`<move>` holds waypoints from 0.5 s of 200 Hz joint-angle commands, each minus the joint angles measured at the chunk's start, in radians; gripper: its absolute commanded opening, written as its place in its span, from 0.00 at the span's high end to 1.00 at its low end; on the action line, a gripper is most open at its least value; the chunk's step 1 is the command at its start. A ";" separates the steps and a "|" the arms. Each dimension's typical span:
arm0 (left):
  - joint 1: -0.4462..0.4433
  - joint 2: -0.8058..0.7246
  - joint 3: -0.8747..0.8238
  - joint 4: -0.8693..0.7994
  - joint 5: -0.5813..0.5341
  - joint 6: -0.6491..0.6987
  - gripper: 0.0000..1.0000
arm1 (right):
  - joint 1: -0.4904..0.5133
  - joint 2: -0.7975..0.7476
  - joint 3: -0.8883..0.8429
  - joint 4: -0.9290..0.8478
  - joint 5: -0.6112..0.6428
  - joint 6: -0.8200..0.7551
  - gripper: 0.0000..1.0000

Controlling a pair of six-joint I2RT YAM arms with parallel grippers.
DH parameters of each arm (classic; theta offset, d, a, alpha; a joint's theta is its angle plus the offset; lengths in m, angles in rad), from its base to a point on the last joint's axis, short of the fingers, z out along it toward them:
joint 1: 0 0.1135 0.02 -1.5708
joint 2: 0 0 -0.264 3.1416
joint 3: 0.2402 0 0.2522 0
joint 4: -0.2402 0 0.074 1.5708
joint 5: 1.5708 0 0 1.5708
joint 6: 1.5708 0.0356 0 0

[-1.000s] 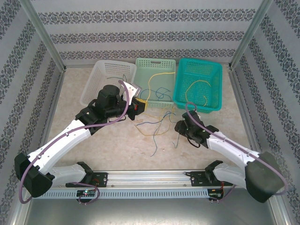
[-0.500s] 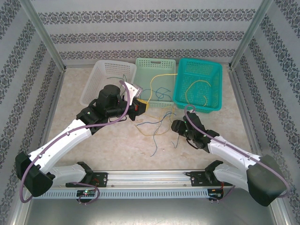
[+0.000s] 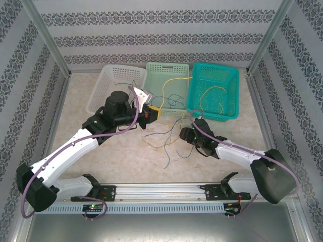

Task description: Untangle the cables

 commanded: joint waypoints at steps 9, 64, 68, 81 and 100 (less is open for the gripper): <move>0.002 -0.030 -0.028 0.091 0.033 -0.040 1.00 | 0.004 0.019 0.000 0.130 -0.007 -0.015 0.42; 0.005 -0.001 -0.052 0.168 0.059 -0.095 1.00 | 0.042 0.084 0.040 0.175 -0.041 -0.067 0.34; 0.005 -0.001 -0.051 0.171 0.059 -0.097 1.00 | 0.044 0.095 0.045 0.175 -0.044 -0.068 0.34; 0.006 -0.002 -0.050 0.175 0.060 -0.101 1.00 | 0.045 0.131 0.064 0.148 -0.037 -0.062 0.36; 0.011 -0.011 -0.047 0.168 0.059 -0.099 1.00 | 0.039 0.176 0.068 0.123 -0.012 -0.024 0.58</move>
